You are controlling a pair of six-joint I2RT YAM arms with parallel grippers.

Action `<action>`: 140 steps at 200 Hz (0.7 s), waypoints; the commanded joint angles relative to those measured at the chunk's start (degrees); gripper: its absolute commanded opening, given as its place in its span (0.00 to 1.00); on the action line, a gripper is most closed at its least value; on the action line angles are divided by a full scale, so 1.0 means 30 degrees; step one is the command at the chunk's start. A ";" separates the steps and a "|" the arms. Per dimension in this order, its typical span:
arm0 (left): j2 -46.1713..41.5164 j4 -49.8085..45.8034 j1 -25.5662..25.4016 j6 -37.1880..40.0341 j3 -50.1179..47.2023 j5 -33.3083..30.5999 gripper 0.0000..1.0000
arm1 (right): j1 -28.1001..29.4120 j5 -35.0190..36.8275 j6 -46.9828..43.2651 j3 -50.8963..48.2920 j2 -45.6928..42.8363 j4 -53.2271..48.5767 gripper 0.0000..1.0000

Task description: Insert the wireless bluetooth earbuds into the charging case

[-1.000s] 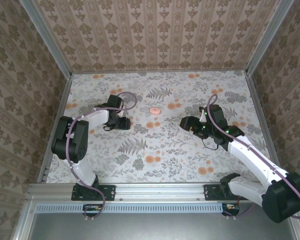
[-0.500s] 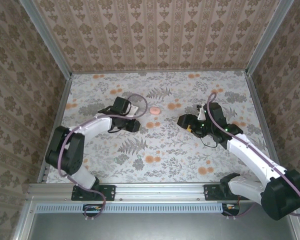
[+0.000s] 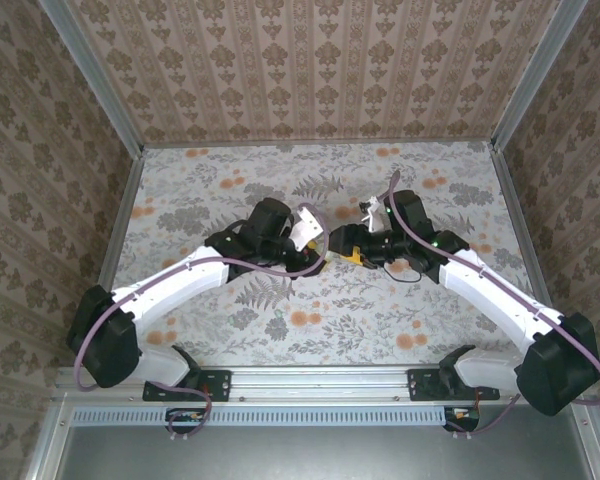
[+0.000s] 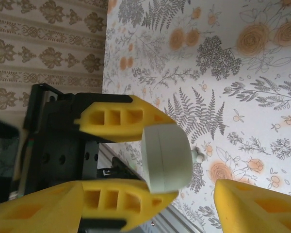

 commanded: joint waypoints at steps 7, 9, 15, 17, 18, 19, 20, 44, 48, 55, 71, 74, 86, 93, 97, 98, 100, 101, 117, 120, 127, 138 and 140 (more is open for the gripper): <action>-0.0314 0.0536 -0.0169 0.0322 0.0847 0.1216 0.26 | 0.0242 -0.0689 0.0020 0.0277 0.0117 -0.0085 0.72; -0.0328 0.0559 -0.0178 0.0263 0.0847 0.1242 0.26 | 0.0242 -0.0697 0.0020 0.0234 0.0114 -0.0117 0.72; -0.0380 0.0729 -0.0180 0.0247 0.0849 0.1388 0.26 | 0.0272 -0.0666 0.0059 0.0139 0.0062 -0.0126 0.72; -0.0374 0.0747 -0.0166 0.0222 0.0869 0.1446 0.26 | 0.0286 -0.0661 0.0059 0.0119 0.0056 -0.0128 0.72; -0.0368 0.0779 -0.0174 0.0218 0.0873 0.1460 0.26 | 0.0294 -0.0661 0.0069 0.0101 0.0055 -0.0128 0.72; -0.0379 0.0810 -0.0178 0.0202 0.0874 0.1482 0.26 | 0.0297 -0.0660 0.0088 0.0092 0.0040 -0.0128 0.72; -0.0400 0.0825 -0.0179 0.0193 0.0875 0.1493 0.26 | 0.0299 -0.0660 0.0098 0.0073 0.0018 -0.0128 0.72; -0.0498 0.1241 -0.0211 0.0090 0.0873 0.1877 0.26 | 0.0411 -0.0740 0.0326 -0.0319 -0.0063 0.0104 0.70; -0.0482 0.1280 -0.0256 0.0098 0.0894 0.1921 0.26 | 0.0418 -0.0747 0.0363 -0.0354 -0.0056 0.0157 0.69; -0.0464 0.1306 -0.0276 0.0140 0.0903 0.1971 0.26 | 0.0434 -0.0777 0.0425 -0.0408 -0.0067 0.0249 0.67; -0.0426 0.1284 -0.0359 0.0240 0.0963 0.2057 0.26 | 0.0470 -0.0864 0.0542 -0.0465 0.0046 0.0464 0.59; -0.0395 0.1281 -0.0405 0.0243 0.0989 0.2053 0.27 | 0.0461 -0.0891 0.0547 -0.0454 0.0068 0.0480 0.57; -0.0391 0.1237 -0.0446 0.0295 0.1010 0.2085 0.27 | 0.0453 -0.0923 0.0626 -0.0428 0.0152 0.0591 0.51; -0.0419 0.1222 -0.0484 0.0328 0.1002 0.2145 0.27 | 0.0482 -0.0949 0.0631 -0.0415 0.0237 0.0633 0.49; -0.0446 0.1222 -0.0495 0.0346 0.1027 0.2169 0.27 | 0.0488 -0.0956 0.0661 -0.0399 0.0258 0.0661 0.48; -0.0448 0.1236 -0.0499 0.0353 0.1039 0.2173 0.27 | 0.0482 -0.0955 0.0663 -0.0407 0.0288 0.0662 0.48; -0.0471 0.1225 -0.0510 0.0374 0.1034 0.2199 0.27 | 0.0485 -0.0953 0.0664 -0.0406 0.0310 0.0677 0.48; -0.0475 0.1223 -0.0521 0.0382 0.1043 0.2203 0.27 | 0.0481 -0.0953 0.0664 -0.0396 0.0314 0.0685 0.48; -0.0589 0.1196 -0.0559 0.0474 0.1002 0.2242 0.27 | 0.0491 -0.0968 0.0646 -0.0357 0.0542 0.0663 0.48; -0.0624 0.1193 -0.0562 0.0477 0.1009 0.2241 0.27 | 0.0493 -0.0980 0.0662 -0.0357 0.0566 0.0663 0.47; -0.0676 0.1192 -0.0558 0.0492 0.1020 0.2215 0.27 | 0.0477 -0.1010 0.0687 -0.0350 0.0635 0.0674 0.44; -0.0739 0.1175 -0.0548 0.0485 0.0967 0.2006 0.27 | 0.0498 -0.0999 0.0834 -0.0329 0.0662 0.0674 0.37; -0.0756 0.1166 -0.0537 0.0516 0.0965 0.2003 0.28 | 0.0489 -0.0986 0.0883 -0.0328 0.0668 0.0680 0.35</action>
